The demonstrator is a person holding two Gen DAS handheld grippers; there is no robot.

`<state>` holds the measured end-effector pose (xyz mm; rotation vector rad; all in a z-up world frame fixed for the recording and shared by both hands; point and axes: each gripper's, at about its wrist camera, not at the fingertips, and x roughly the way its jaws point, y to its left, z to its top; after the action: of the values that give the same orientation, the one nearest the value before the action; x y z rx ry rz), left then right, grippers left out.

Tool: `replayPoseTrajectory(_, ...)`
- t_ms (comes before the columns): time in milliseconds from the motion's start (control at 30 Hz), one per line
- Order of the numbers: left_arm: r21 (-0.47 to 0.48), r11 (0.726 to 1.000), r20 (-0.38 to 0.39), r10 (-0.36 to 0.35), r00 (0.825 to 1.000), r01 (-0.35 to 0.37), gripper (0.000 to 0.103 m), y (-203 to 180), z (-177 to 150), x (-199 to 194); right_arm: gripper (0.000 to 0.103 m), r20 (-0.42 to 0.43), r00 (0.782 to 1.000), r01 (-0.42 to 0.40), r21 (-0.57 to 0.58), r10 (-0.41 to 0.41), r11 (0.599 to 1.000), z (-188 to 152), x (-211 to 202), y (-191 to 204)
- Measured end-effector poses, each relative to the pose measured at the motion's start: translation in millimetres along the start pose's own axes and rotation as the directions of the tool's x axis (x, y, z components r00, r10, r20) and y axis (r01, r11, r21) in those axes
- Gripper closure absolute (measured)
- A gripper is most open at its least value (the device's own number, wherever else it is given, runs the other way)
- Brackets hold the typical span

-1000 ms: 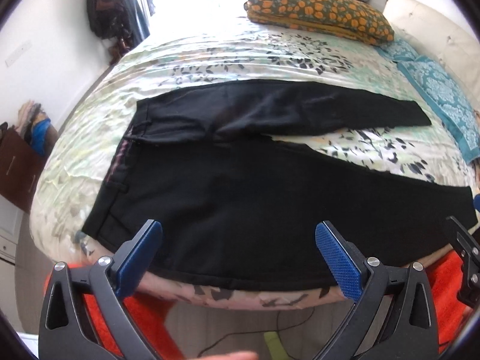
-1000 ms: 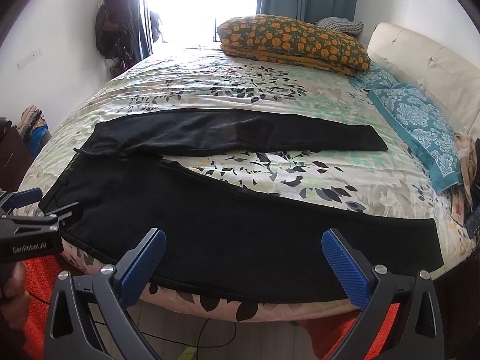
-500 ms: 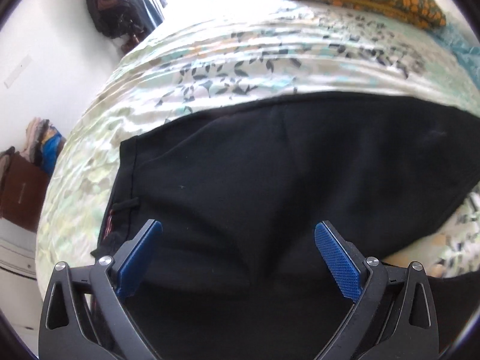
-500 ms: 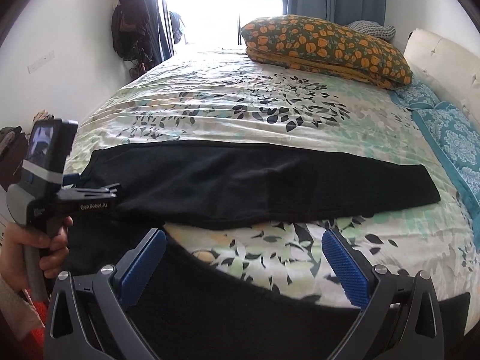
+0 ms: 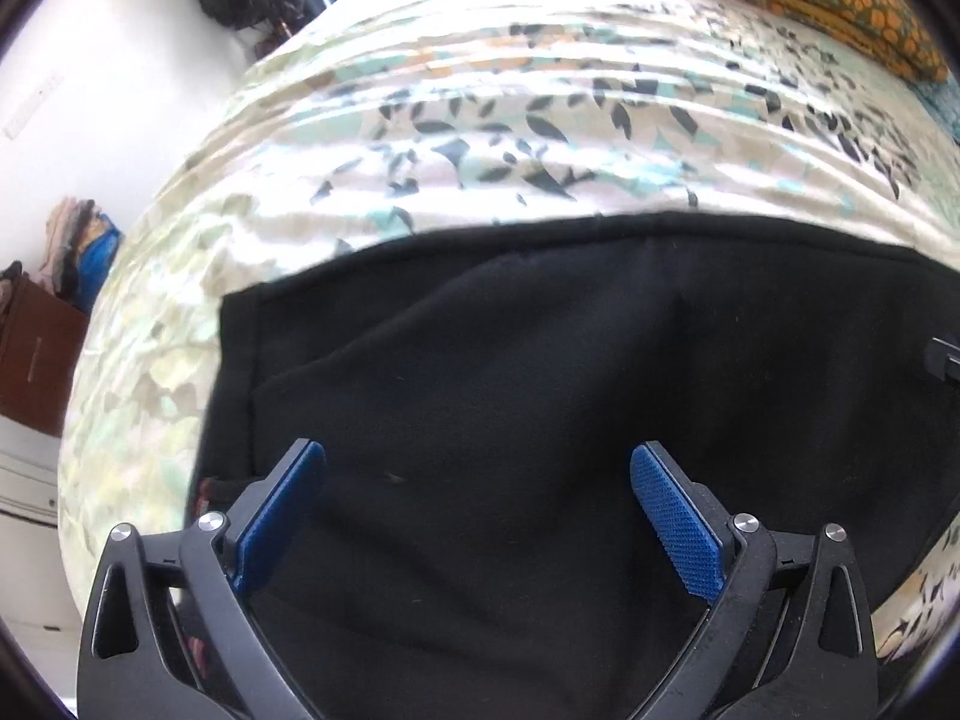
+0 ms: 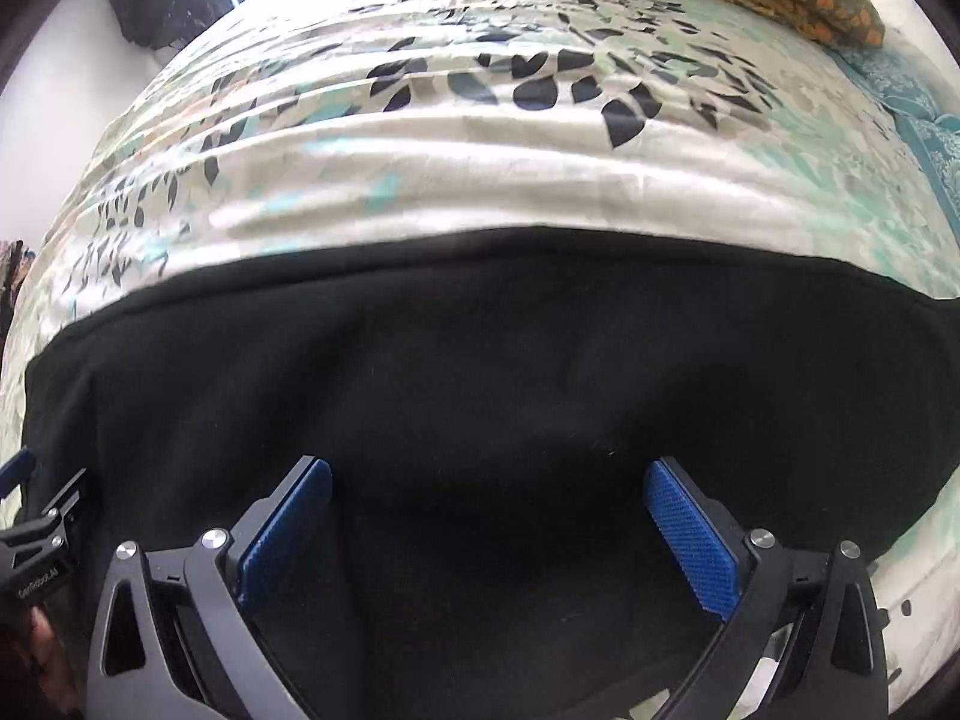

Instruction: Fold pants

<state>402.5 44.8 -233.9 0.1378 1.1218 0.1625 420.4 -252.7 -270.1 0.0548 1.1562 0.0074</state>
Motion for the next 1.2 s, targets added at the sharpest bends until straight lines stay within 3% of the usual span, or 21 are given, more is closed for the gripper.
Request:
replayPoseTrajectory(100,-0.022,0.999,0.036,-0.032,0.999,0.033,0.001,20,0,-5,0.000,0.075,0.995,-0.065,-0.035,0.068,0.997,0,-34,9)
replayPoseTrajectory(233,-0.039,0.998,-0.036,0.053,0.998,-0.055,0.000,30,3,33,0.000,-0.013,0.989,-0.150,-0.130,0.149,0.980,3,-14,63)
replayPoseTrajectory(300,-0.086,0.996,-0.007,0.018,1.000,-0.019,0.000,38,0,41,0.000,-0.061,0.988,-0.153,-0.157,0.145,0.976,3,13,92)
replayPoseTrajectory(333,-0.098,0.995,-0.010,0.018,1.000,-0.019,0.000,41,0,39,0.000,-0.065,0.994,-0.093,-0.168,0.083,0.981,7,28,103)
replayPoseTrajectory(367,-0.103,0.995,-0.026,0.014,1.000,-0.017,0.000,40,5,39,0.000,-0.016,0.998,-0.059,-0.175,0.057,0.983,11,30,108)
replayPoseTrajectory(400,-0.106,0.994,-0.041,0.030,0.999,-0.034,0.000,40,8,34,0.000,0.023,0.998,-0.052,-0.163,0.057,0.985,17,28,109)
replayPoseTrajectory(467,-0.097,0.993,-0.016,0.065,0.998,-0.066,0.001,45,17,21,0.000,-0.003,0.996,-0.087,-0.126,0.087,0.988,26,22,105)
replayPoseTrajectory(567,-0.057,0.998,0.055,0.001,0.998,0.002,0.001,33,18,-7,0.000,0.055,0.980,-0.186,-0.072,0.190,0.980,34,-8,70)
replayPoseTrajectory(700,0.028,0.993,0.048,-0.119,0.992,0.118,0.001,-16,18,-17,0.000,0.060,0.995,-0.074,-0.102,0.080,0.992,22,-28,8)
replayPoseTrajectory(833,0.154,0.987,-0.033,-0.051,0.998,0.056,0.000,-77,11,12,0.000,-0.013,0.997,0.074,-0.014,-0.074,0.997,17,-2,-90)
replayPoseTrajectory(867,0.162,0.986,-0.038,-0.029,0.999,0.035,0.000,-83,7,18,0.000,-0.043,0.996,0.081,0.031,-0.079,0.996,18,6,-119)
replayPoseTrajectory(933,0.128,0.991,-0.019,-0.029,0.999,0.031,0.001,-79,7,8,0.000,-0.006,1.000,-0.001,0.148,0.002,0.989,16,0,-172)
replayPoseTrajectory(967,0.113,0.993,-0.034,-0.041,0.999,0.044,0.001,-77,8,3,0.000,0.006,1.000,0.027,0.181,-0.029,0.983,16,-6,-191)
replayPoseTrajectory(1033,0.095,0.991,-0.015,-0.093,0.996,0.094,0.001,-76,7,-10,0.000,0.033,0.997,0.056,0.194,-0.064,0.979,16,-19,-223)
replayPoseTrajectory(1100,0.116,0.991,0.001,-0.064,0.998,0.063,0.001,-84,3,-12,0.000,0.039,0.996,0.076,0.177,-0.084,0.981,13,-20,-251)
replayPoseTrajectory(1167,0.157,0.987,-0.040,-0.015,0.999,0.021,0.000,-98,0,9,0.000,-0.010,0.987,0.158,0.173,-0.158,0.972,7,-8,-281)
replayPoseTrajectory(1200,0.140,0.990,-0.023,-0.022,1.000,0.025,0.000,-98,0,10,0.000,0.009,0.992,0.125,0.164,-0.128,0.978,6,-7,-292)
